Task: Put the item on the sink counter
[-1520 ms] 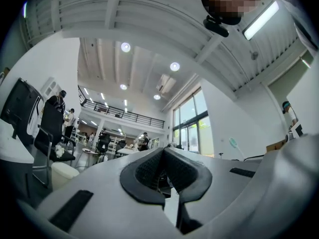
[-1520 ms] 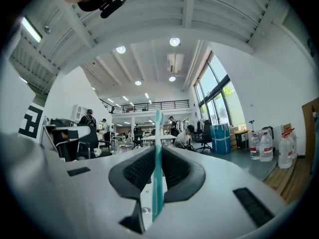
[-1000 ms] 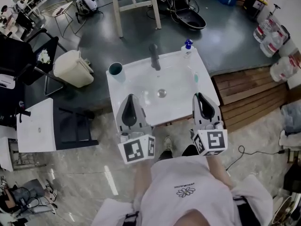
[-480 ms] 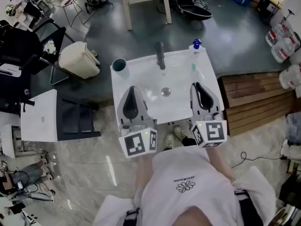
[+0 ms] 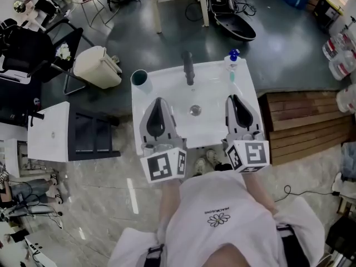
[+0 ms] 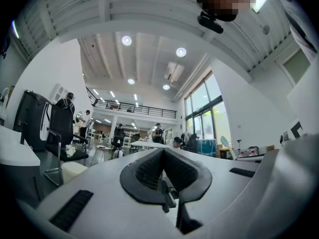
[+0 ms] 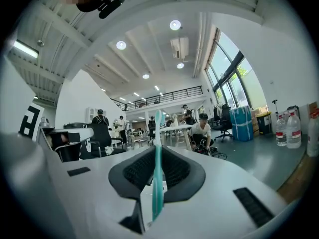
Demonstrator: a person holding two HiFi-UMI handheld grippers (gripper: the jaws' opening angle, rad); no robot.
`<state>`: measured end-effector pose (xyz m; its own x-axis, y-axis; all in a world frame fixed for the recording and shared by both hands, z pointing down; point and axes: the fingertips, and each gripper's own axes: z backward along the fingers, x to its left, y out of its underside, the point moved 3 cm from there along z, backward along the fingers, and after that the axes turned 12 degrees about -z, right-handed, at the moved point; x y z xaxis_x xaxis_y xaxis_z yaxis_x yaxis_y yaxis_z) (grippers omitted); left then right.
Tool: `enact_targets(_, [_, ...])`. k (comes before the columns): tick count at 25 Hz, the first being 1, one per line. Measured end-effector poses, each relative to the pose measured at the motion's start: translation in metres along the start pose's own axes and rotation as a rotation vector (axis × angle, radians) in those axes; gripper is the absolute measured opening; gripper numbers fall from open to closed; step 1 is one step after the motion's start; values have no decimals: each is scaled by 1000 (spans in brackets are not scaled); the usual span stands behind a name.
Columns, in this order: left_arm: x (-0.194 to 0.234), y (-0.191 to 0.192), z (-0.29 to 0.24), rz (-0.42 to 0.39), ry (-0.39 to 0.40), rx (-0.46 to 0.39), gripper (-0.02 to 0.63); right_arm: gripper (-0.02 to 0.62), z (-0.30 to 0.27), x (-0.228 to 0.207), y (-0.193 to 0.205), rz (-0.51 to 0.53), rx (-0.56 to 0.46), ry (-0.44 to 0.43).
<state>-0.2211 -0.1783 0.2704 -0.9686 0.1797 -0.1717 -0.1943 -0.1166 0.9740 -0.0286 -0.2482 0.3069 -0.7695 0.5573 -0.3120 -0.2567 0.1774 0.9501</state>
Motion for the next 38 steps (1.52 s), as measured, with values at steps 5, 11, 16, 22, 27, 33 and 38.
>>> enact_targets(5, [-6, 3, -7, -5, -2, 10, 15, 37, -6, -16, 2, -27, 6, 18])
enact_targets(11, [-1, 12, -9, -23, -20, 37, 17, 37, -26, -26, 15, 74, 61, -23])
enact_targets(16, [2, 17, -16, -40, -42, 62, 15, 37, -49, -45, 11, 242, 88, -98])
enact_targets(22, [-9, 28, -19, -45, -53, 113, 15, 37, -76, -75, 25, 578, 217, -237])
enact_targets(27, [-9, 39, -26, -66, -59, 138, 15, 37, -111, -97, 55, 845, 289, -339])
enact_targets(33, [-15, 62, -22, -64, -82, 226, 15, 37, -133, -129, 110, 1112, 410, -483])
enact_targets(38, [-21, 81, -23, -69, -89, 281, 16, 37, -155, -152, 151, 1188, 479, -559])
